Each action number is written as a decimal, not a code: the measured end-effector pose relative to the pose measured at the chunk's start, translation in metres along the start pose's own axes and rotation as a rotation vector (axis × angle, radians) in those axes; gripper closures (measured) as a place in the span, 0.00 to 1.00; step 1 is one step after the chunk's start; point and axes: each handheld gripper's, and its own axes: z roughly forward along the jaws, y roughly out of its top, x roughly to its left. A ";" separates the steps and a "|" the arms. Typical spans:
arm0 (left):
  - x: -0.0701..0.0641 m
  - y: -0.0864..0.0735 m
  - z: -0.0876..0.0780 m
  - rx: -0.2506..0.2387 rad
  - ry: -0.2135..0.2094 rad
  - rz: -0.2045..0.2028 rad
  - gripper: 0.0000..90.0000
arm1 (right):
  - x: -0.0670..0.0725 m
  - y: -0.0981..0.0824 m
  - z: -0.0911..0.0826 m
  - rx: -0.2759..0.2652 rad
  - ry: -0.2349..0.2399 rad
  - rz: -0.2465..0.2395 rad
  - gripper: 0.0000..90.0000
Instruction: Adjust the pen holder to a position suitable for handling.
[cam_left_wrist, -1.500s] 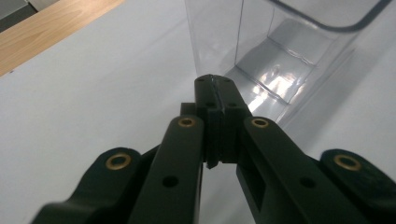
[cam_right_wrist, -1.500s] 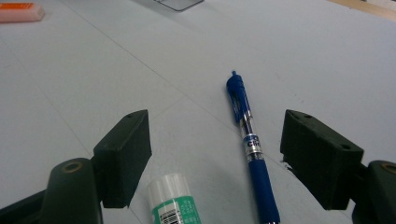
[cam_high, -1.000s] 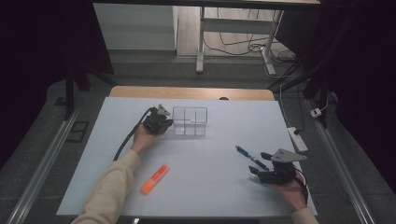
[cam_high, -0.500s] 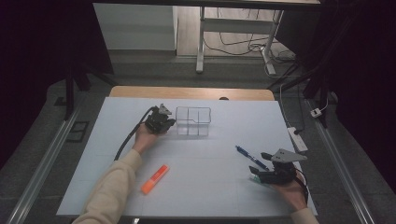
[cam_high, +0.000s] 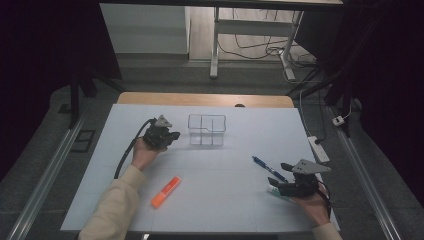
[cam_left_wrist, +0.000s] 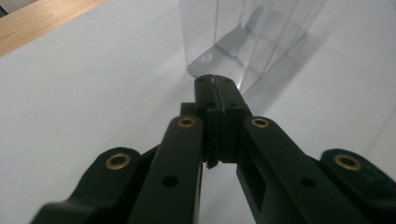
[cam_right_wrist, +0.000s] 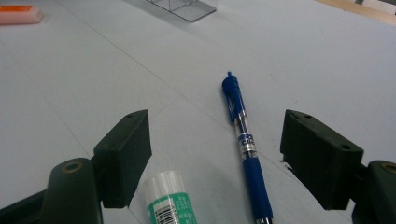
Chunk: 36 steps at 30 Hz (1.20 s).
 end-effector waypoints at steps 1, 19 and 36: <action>-0.001 -0.002 -0.004 -0.003 -0.006 -0.002 0.95 | 0.000 0.000 0.000 -0.002 0.000 0.002 0.27; -0.027 -0.051 -0.065 -0.043 -0.045 -0.043 0.43 | -0.004 0.002 0.003 0.001 0.001 0.004 0.27; -0.044 -0.094 -0.095 -0.039 -0.008 -0.081 0.34 | -0.003 0.001 0.001 -0.001 -0.001 -0.002 0.27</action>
